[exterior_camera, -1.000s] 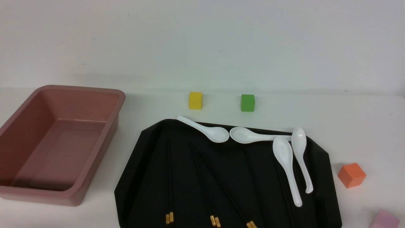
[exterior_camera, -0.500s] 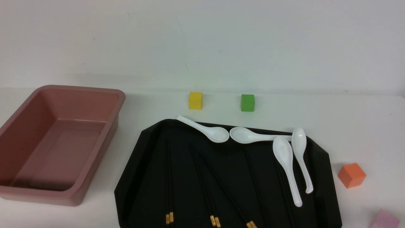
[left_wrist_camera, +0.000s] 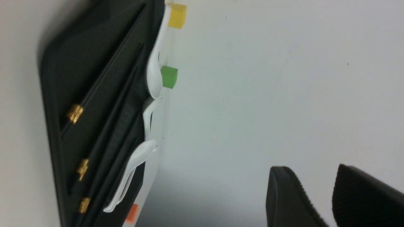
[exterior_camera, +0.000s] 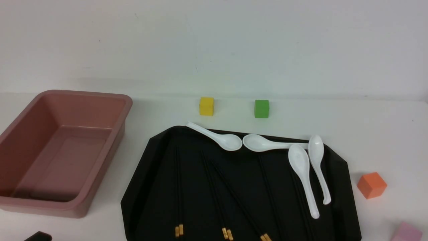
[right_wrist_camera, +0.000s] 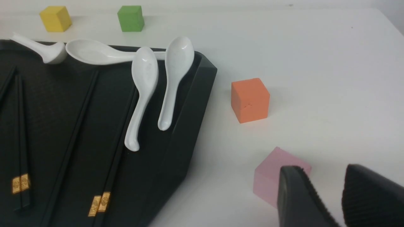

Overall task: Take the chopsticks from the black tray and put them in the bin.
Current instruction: Use the left arm to grab a pair of chopsticks

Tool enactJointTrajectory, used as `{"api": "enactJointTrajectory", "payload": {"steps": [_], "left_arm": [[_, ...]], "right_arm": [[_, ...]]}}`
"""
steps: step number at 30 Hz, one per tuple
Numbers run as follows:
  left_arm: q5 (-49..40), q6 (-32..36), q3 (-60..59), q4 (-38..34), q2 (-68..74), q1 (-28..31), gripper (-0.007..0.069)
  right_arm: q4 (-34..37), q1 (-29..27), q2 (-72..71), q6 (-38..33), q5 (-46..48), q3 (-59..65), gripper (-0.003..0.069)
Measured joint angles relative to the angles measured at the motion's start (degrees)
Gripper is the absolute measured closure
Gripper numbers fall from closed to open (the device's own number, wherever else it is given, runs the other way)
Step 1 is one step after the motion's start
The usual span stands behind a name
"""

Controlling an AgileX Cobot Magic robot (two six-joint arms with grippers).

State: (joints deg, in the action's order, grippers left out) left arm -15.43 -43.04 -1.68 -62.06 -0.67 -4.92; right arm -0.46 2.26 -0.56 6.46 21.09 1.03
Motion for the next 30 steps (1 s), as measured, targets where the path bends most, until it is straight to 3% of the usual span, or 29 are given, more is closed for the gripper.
{"api": "enactJointTrajectory", "payload": {"steps": [5, 9, 18, 20, 23, 26, 27, 29, 30], "left_arm": [[0.65, 0.0, 0.0, -4.73, 0.0, 0.0, 0.0386], [2.53, 3.84, 0.49, -10.67, 0.0, 0.0, 0.0386], [4.87, 32.08, 18.0, -13.31, 2.6, 0.0, 0.0386], [3.42, 34.78, 19.82, -13.12, 4.65, 0.0, 0.0386], [-6.78, 39.08, 25.06, -9.61, 15.01, 0.0, 0.0386], [-23.45, 37.34, 30.1, -0.99, 27.79, 0.0, 0.0386], [-24.61, 36.9, 30.46, -0.25, 28.73, 0.0, 0.0386], [-38.39, 35.3, 35.53, 10.08, 41.15, 0.0, 0.0386], [-41.09, 35.17, 37.17, 13.3, 44.87, 0.0, 0.0386]], "right_arm": [[0.0, 0.0, 0.0, 0.0, 0.0, 0.0, 0.0419], [0.0, 0.0, 0.0, 0.0, 0.0, 0.0, 0.0419], [0.0, 0.0, 0.0, 0.0, 0.0, 0.0, 0.0419], [0.0, 0.0, 0.0, 0.0, 0.0, 0.0, 0.0419], [0.0, 0.0, 0.0, 0.0, 0.0, 0.0, 0.0419], [0.0, 0.0, 0.0, 0.0, 0.0, 0.0, 0.0419], [0.0, 0.0, 0.0, 0.0, 0.0, 0.0, 0.0419], [0.0, 0.0, 0.0, 0.0, 0.0, 0.0, 0.0419], [0.0, 0.0, 0.0, 0.0, 0.0, 0.0, 0.0419]]}}
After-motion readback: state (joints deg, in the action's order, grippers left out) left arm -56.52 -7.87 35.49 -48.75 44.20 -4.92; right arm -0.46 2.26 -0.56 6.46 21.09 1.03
